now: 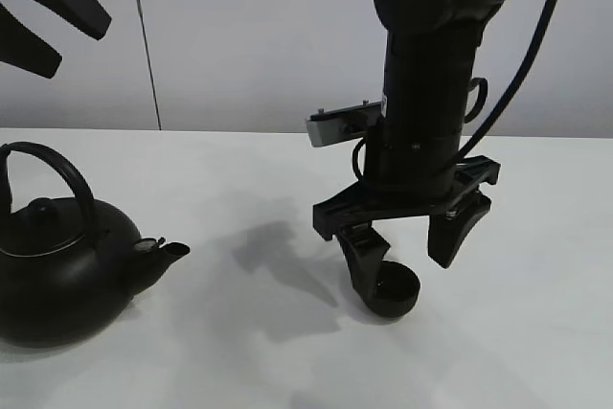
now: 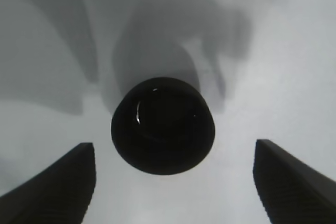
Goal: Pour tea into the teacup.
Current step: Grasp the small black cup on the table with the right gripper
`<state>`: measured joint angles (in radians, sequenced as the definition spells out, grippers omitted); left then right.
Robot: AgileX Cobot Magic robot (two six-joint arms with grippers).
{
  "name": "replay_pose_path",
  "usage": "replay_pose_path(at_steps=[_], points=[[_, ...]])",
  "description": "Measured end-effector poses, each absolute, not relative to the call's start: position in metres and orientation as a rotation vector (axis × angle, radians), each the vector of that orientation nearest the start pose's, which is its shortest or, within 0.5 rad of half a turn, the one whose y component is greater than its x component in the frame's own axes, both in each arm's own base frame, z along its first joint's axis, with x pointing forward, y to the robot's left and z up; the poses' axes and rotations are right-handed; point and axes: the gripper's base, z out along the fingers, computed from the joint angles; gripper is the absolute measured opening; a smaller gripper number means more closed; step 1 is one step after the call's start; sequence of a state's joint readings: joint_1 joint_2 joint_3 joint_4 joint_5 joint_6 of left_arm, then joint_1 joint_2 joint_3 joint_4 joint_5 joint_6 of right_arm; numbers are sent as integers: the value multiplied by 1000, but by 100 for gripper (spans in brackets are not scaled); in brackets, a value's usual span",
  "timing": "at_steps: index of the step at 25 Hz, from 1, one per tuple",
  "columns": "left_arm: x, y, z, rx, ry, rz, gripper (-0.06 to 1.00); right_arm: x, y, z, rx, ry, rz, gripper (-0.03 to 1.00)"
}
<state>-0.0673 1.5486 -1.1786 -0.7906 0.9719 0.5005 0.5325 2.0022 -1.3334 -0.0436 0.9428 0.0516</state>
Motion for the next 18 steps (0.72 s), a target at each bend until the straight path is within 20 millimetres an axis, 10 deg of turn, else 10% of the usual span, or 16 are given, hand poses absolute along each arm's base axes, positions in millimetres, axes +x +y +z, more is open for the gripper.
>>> replay_pose_path(at_steps=[18], points=[[309, -74, 292, 270, 2551, -856, 46, 334, 194, 126, -760, 3015, -23, 44]])
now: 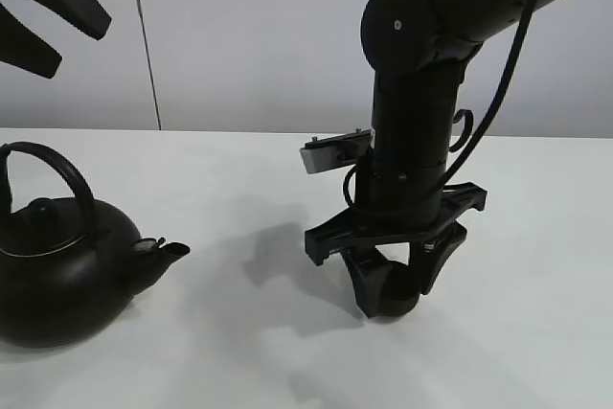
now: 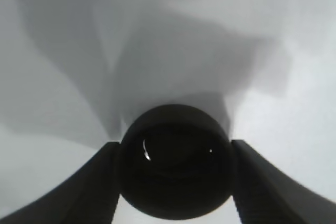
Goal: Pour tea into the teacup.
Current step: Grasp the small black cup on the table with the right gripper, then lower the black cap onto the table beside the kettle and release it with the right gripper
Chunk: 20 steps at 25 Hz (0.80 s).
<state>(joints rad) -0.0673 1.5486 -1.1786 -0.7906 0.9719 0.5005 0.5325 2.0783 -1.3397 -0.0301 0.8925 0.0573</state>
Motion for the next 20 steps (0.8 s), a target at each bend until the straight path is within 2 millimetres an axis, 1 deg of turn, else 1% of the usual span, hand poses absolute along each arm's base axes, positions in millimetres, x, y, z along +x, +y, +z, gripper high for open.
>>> replay_pose_path(at_steps=[1, 4, 7, 11, 15, 17, 20], points=[[309, -74, 292, 270, 2551, -856, 46, 334, 194, 126, -757, 3016, -22, 40], [309, -74, 292, 270, 2551, -856, 46, 334, 194, 126, -757, 3015, -22, 40], [309, -74, 292, 270, 2551, -856, 46, 336, 197, 131, -748, 3022, -11, 40], [309, -74, 292, 270, 2551, -856, 46, 349, 208, 154, -741, 2979, 71, 40], [309, -74, 292, 270, 2551, -856, 46, 360, 224, 188, -752, 2891, 206, 40], [309, -74, 292, 270, 2551, -856, 46, 361, 233, 200, -792, 2845, 241, 40], [309, -74, 292, 269, 2551, -855, 46, 351, 255, 206, -884, 2790, 258, 40]])
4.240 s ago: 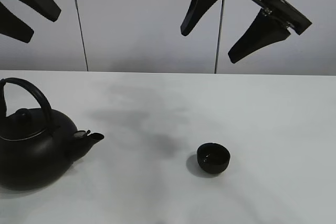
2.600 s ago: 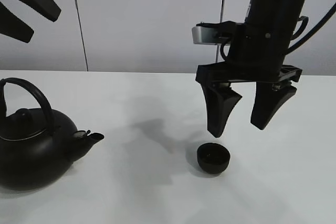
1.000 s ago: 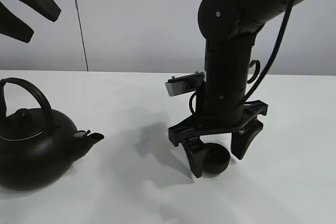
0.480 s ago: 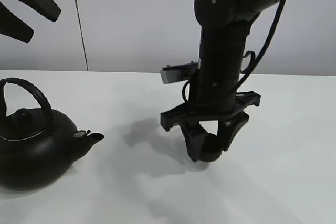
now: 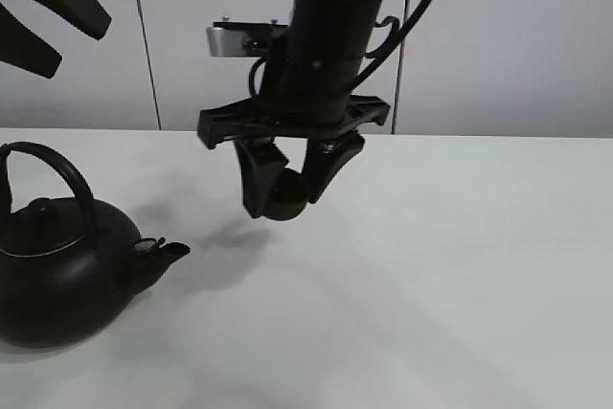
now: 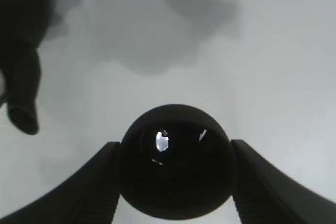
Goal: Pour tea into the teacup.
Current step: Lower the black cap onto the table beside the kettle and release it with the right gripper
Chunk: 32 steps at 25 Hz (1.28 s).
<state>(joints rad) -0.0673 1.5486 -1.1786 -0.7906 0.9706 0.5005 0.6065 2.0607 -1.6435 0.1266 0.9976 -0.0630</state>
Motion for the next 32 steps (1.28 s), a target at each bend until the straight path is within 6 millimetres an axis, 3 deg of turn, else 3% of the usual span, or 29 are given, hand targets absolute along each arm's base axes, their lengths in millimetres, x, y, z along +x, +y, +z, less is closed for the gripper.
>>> replay_pose_path(at_steps=[3, 7, 19, 29, 32], points=[[310, -74, 292, 265, 2545, -846, 46, 338, 277, 202, -972, 2751, 261, 40], [311, -74, 292, 260, 2539, -836, 46, 333, 290, 185, -1015, 2752, 258, 40], [312, -73, 293, 252, 2529, -826, 46, 343, 297, 139, -978, 2784, 246, 40], [312, -73, 293, 252, 2529, -826, 46, 346, 299, 127, -946, 2779, 251, 40], [312, -73, 293, 252, 2529, -826, 46, 347, 300, 127, -941, 2778, 254, 46]])
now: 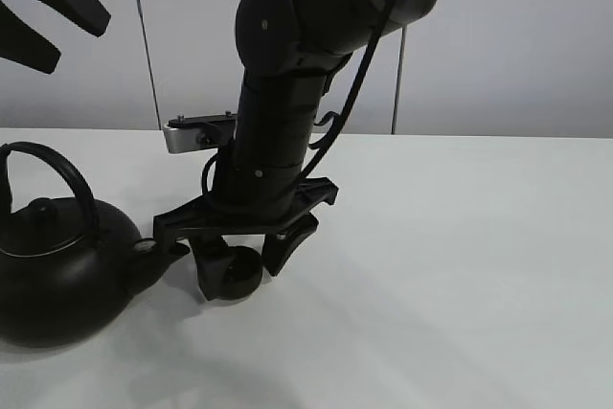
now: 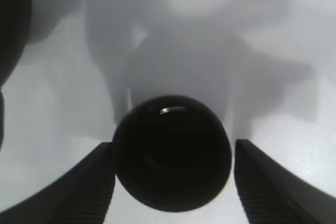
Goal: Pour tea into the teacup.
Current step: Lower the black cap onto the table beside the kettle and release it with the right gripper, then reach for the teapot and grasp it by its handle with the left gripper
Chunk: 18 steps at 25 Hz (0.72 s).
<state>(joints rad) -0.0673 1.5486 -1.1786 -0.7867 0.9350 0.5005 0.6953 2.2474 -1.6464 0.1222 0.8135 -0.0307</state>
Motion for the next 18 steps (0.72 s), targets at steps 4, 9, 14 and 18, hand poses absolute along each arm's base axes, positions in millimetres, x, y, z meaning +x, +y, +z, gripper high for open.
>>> replay_pose_path(at_steps=[4, 9, 14, 18], points=[[312, -73, 293, 252, 2529, -826, 46, 347, 300, 127, -925, 2784, 257, 49], [312, -73, 293, 252, 2529, -826, 46, 348, 301, 142, -881, 2746, 285, 49], [313, -73, 293, 251, 2529, -826, 46, 359, 280, 185, -809, 2664, 284, 49], [313, -73, 293, 251, 2529, -826, 46, 382, 237, 207, -663, 2663, 175, 49]])
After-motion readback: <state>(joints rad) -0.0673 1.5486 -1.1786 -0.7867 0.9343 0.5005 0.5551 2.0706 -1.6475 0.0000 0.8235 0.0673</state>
